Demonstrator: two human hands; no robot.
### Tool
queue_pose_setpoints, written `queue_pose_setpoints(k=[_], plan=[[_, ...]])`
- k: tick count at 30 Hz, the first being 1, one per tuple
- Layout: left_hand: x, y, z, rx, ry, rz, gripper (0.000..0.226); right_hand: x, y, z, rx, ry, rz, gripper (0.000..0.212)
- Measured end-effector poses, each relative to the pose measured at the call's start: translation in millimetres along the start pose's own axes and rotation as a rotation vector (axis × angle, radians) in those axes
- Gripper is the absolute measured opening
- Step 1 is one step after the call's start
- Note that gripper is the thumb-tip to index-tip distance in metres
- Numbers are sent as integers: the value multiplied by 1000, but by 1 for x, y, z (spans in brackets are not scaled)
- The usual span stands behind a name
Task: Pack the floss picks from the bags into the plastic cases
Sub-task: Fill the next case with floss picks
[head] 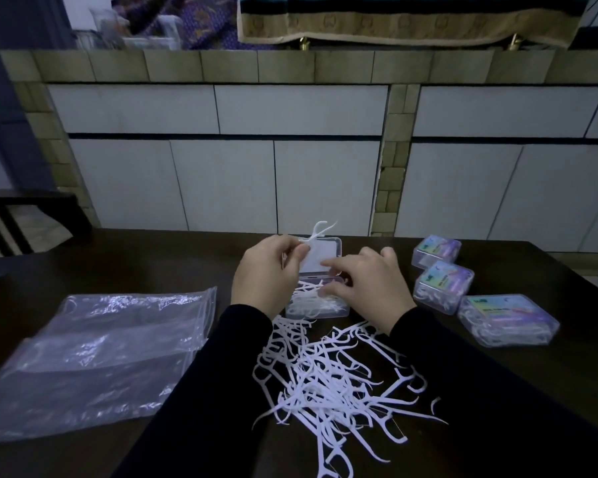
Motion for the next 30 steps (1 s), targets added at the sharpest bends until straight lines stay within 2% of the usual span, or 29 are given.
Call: queue_pose_setpoints(k=[5, 8, 11, 13, 17, 21, 26, 30], plan=[[-5, 0, 8, 39, -127, 5, 16, -4, 16, 0, 21, -37, 111, 67], [-6, -4, 11, 141, -226, 1, 21, -10, 22, 0, 26, -148, 130, 81], [-10, -7, 17, 199, -375, -43, 22, -16, 21, 1, 45, -261, 111, 82], [-13, -7, 20, 239, -416, -51, 21, -19, 20, 0, 90, -310, 127, 77], [-11, -3, 16, 280, -410, -32, 20, -20, 21, 3, 158, -319, 148, 74], [-1, -3, -2, 310, -276, -35, 17, -21, 24, 6, 164, -323, 176, 75], [-6, -7, 2, 334, -426, -102, 21, -21, 26, 13, 172, -325, 190, 75], [-4, -15, -1, 340, -362, -123, 19, -21, 24, 11, 165, -319, 193, 75]])
Point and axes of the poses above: each hand's wrist, its own x-axis towards the middle knuckle, its own z-axis out of the palm, y = z × x, the point moved 5 cm from there along x, towards the middle knuckle, and after that the axes turned 11 degrees about y, right-handed, at the moved point
